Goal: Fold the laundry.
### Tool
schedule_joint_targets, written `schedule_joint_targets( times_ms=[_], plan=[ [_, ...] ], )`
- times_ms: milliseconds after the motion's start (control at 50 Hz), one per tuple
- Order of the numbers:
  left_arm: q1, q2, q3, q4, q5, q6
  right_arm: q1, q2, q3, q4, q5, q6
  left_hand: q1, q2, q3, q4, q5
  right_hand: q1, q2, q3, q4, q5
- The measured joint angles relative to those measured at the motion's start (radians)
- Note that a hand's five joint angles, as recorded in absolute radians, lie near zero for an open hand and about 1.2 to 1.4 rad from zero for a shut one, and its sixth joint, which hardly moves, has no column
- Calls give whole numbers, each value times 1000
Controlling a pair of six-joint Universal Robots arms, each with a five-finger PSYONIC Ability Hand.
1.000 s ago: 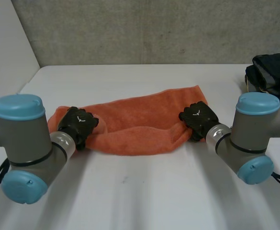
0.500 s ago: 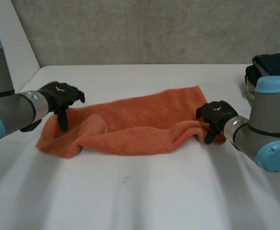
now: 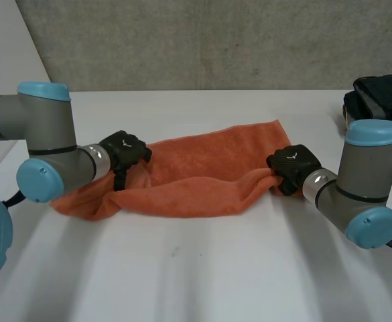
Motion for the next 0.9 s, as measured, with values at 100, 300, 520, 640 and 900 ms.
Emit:
schedule_joint_targets(
  times_ms=[100, 300, 520, 640, 900],
  plan=[
    [-5, -21, 33, -5, -4, 21, 3, -5, 9, 4, 0, -28, 57, 57, 57, 63, 60, 0, 0, 0, 0, 0],
    [-13, -63, 65, -22, -14, 74, -1, -12, 11, 10, 5, -46, 171, 159, 160, 165, 158, 0, 0, 0, 0, 0],
    [-23, -86, 88, -34, -45, 134, -33, -69, 5, 41, 12, -60, 786, 826, 810, 824, 776, 0, 0, 0, 1, 0],
    [-12, 48, 56, -86, -108, 104, -66, -165, 2, 121, 12, -112, 786, 828, 813, 827, 776, 0, 0, 0, 1, 0],
    [123, 712, -428, -175, -171, -9, -144, -464, 43, 487, -3, -513, 786, 829, 817, 828, 776, 0, 0, 3, 1, 8]
  ],
)
